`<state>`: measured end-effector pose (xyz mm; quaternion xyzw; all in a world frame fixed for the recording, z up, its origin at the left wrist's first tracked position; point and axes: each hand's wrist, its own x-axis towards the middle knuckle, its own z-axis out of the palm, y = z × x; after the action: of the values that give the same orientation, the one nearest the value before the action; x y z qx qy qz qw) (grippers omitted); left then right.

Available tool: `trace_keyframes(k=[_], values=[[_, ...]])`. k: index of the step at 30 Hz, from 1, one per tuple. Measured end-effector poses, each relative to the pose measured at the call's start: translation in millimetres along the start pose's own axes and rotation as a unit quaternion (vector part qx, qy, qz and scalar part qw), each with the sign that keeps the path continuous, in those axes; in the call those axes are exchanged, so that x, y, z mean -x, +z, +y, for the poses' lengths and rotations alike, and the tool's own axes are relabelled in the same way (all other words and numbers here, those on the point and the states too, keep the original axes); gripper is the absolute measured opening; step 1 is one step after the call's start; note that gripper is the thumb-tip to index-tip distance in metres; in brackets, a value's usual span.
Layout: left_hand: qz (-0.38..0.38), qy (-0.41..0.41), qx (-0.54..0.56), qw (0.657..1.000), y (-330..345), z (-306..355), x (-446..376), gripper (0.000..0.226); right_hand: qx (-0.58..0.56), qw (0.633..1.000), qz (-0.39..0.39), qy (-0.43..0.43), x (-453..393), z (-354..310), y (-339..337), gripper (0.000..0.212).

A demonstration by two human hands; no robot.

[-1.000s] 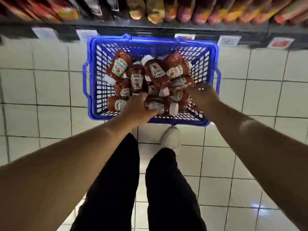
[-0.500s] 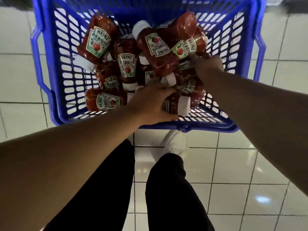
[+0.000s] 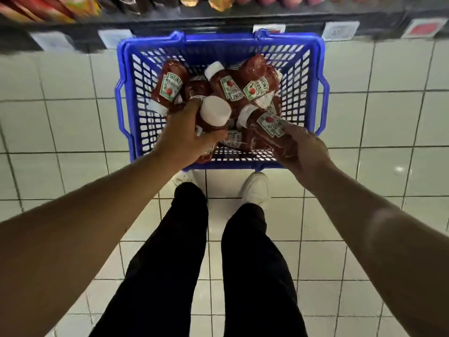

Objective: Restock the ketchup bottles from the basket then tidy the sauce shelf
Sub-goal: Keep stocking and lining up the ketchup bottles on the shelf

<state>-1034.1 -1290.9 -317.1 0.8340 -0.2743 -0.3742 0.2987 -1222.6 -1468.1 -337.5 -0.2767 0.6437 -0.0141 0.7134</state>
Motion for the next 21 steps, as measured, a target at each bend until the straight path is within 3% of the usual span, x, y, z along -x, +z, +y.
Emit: trace_keyframes(k=[5, 11, 15, 18, 21], values=[[0.013, -0.048, 0.161, 0.986, -76, 91, 52, 0.054, -0.164, 0.971, -0.172, 0.023, 125, -46, -1, 0.046], [0.058, 0.011, 0.267, 0.962, -190, 241, 125, 0.057, -0.108, 0.938, -0.329, -0.008, 287, -134, 16, 0.045], [0.127, 0.085, 0.265, 0.952, -250, 332, 176, 0.064, -0.127, 0.93, -0.345, 0.008, 374, -183, 31, 0.056], [0.142, 0.123, 0.242, 0.952, -290, 389, 209, 0.057, -0.119, 0.919, -0.376, -0.002, 427, -216, 40, 0.049], [0.16, 0.149, 0.252, 0.943, -324, 432, 235, 0.052, -0.085, 0.912, -0.4, -0.04, 470, -250, 44, 0.057]])
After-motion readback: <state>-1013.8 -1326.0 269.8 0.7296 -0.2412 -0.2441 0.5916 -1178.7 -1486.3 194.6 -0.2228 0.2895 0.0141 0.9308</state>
